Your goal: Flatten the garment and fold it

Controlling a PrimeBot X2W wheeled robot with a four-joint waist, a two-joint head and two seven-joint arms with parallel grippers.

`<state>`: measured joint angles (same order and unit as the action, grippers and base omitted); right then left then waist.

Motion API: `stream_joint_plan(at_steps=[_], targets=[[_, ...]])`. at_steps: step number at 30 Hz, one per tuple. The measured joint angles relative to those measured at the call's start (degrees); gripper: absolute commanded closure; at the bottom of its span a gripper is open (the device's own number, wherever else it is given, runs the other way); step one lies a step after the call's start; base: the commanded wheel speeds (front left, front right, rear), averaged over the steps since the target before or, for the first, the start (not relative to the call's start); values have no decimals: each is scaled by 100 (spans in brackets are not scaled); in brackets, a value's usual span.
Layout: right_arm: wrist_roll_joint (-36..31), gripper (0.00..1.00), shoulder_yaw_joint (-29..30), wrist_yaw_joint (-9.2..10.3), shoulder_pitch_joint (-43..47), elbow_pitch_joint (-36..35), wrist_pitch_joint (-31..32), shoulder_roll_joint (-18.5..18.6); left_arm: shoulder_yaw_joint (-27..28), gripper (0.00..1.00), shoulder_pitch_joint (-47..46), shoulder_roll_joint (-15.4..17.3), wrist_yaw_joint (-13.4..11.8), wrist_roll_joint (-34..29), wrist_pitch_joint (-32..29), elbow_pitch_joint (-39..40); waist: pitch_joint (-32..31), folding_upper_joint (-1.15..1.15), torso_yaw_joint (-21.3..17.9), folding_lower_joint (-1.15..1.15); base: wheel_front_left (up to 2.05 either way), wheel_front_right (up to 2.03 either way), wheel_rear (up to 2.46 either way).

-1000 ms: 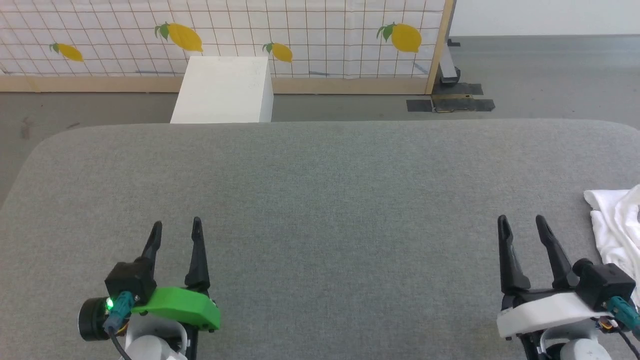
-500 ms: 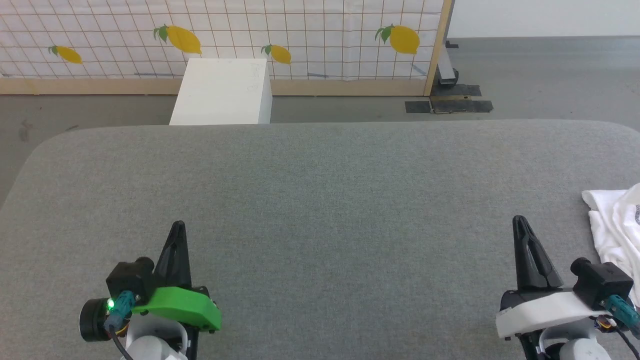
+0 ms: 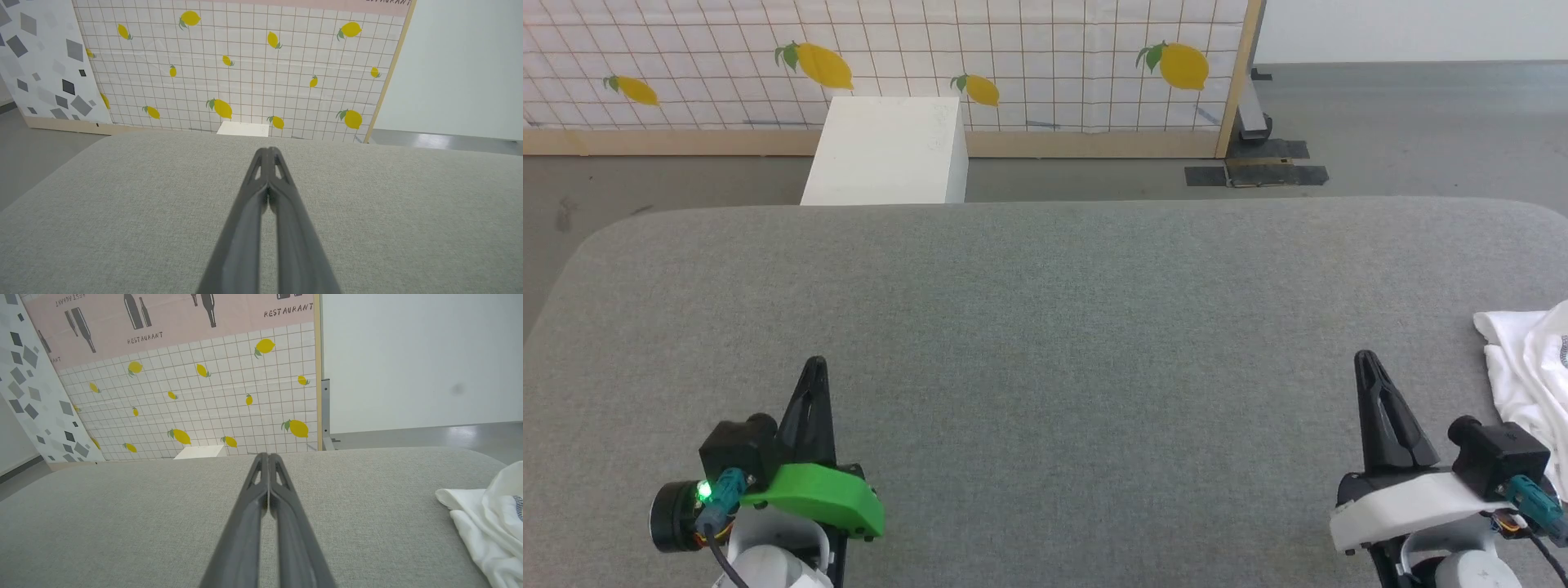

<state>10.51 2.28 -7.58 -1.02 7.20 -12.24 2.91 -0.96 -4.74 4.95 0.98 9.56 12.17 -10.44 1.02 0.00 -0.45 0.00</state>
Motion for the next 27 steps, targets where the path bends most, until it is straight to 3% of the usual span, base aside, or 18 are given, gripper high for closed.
stream_joint_plan(at_steps=[27], targets=[[-278, 100, -54, 0, 0, -182, 325, 0, 18, 100, 118, -67, -3, -197, -310, 268, -27, 0, 12, 0, 0, 0, 0]])
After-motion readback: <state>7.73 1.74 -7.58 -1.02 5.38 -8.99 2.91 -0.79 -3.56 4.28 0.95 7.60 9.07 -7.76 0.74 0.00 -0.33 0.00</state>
